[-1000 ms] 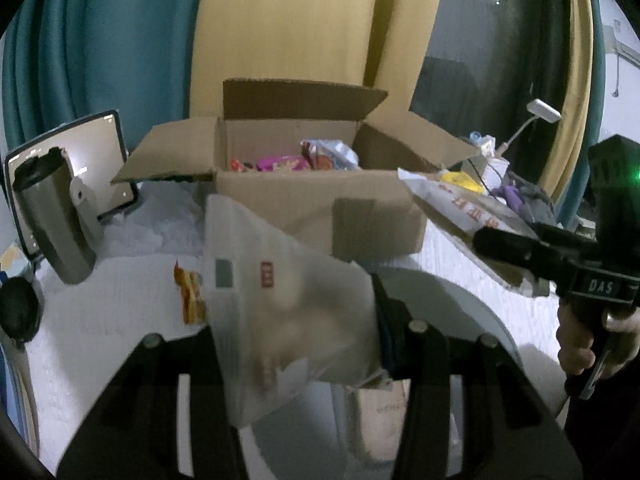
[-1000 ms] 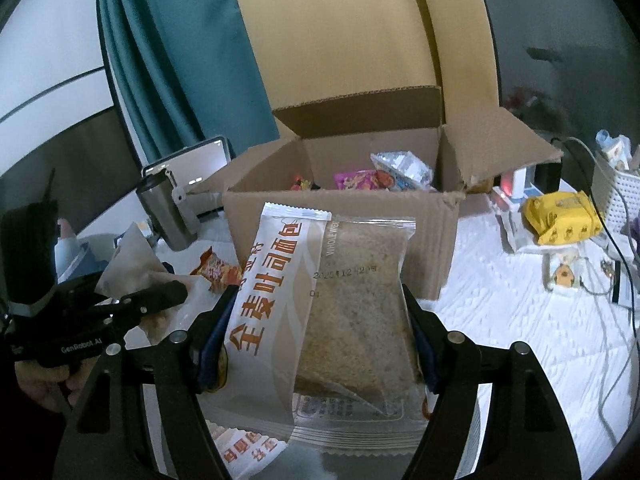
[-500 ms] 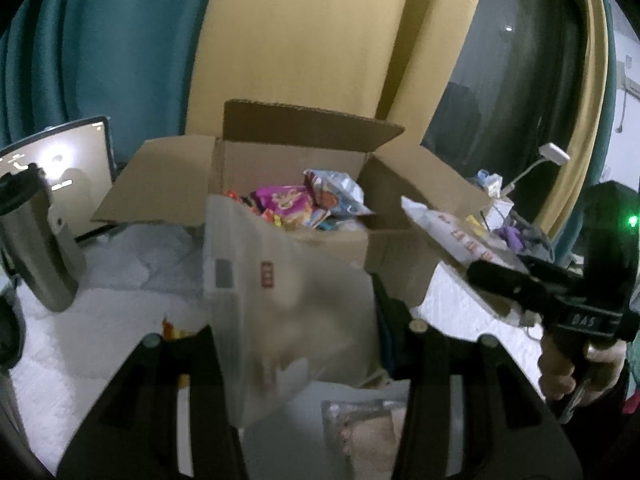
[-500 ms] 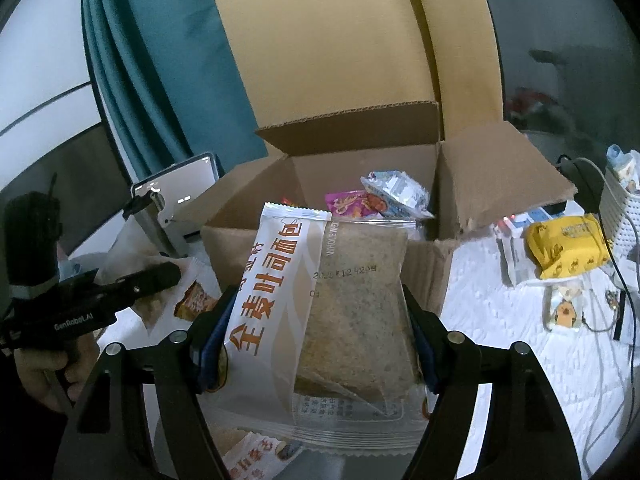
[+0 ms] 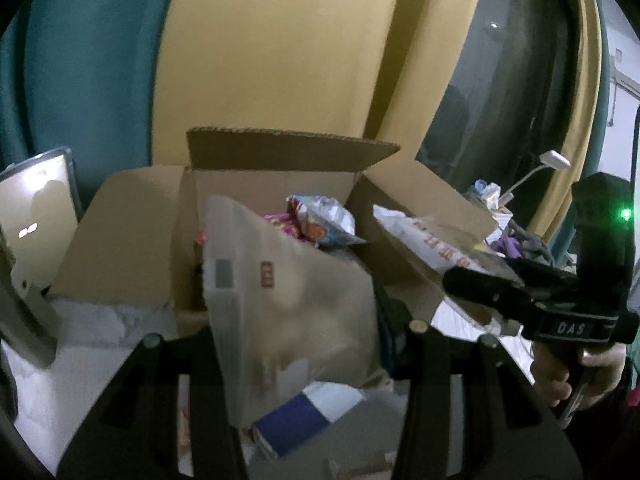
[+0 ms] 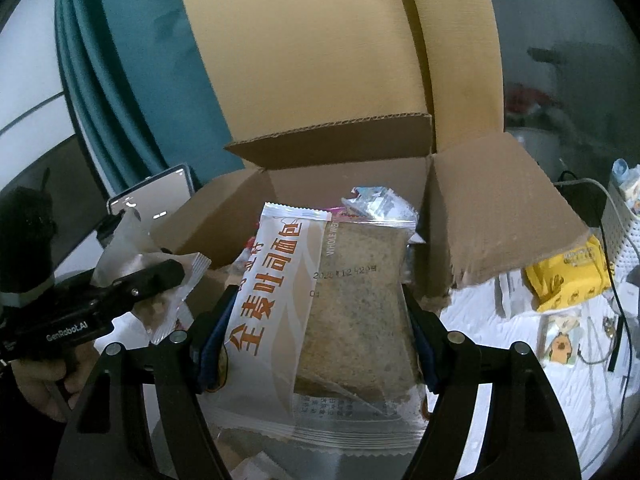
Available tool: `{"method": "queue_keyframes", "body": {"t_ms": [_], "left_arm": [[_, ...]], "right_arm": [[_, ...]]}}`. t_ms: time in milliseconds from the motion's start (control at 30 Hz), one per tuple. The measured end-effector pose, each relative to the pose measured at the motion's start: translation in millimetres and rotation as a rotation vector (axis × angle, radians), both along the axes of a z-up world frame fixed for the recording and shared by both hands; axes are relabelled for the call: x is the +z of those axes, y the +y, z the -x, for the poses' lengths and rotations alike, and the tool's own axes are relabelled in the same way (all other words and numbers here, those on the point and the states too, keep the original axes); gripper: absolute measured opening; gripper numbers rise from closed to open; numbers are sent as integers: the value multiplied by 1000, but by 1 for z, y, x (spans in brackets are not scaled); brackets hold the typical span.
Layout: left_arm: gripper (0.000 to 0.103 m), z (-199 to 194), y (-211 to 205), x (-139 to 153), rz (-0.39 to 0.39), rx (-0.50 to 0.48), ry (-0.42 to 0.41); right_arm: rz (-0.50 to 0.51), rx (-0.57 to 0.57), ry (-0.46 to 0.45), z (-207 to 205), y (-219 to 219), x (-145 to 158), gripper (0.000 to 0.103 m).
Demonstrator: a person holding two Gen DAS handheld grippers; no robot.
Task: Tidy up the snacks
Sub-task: 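Carry the white bread bag and toast packet into the box and release both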
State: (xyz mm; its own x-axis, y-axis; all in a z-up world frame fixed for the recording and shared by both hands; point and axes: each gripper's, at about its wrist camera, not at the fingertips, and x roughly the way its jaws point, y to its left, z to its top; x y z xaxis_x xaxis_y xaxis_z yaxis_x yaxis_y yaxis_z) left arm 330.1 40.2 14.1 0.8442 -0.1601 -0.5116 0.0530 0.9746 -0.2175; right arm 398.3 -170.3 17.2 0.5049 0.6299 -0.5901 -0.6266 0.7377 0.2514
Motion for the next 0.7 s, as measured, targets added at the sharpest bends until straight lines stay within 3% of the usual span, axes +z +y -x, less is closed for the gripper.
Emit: {"method": "queue_keyframes", "body": {"t_ms": [500,700], "left_arm": [[47,-76,16,-19,47,13,56],[49,-99,26,-30,48,83,103]], "right_arm": [[54,-59,38,-72,25,-14,78],[105,-88,60,-92,39,-27,79]]}}
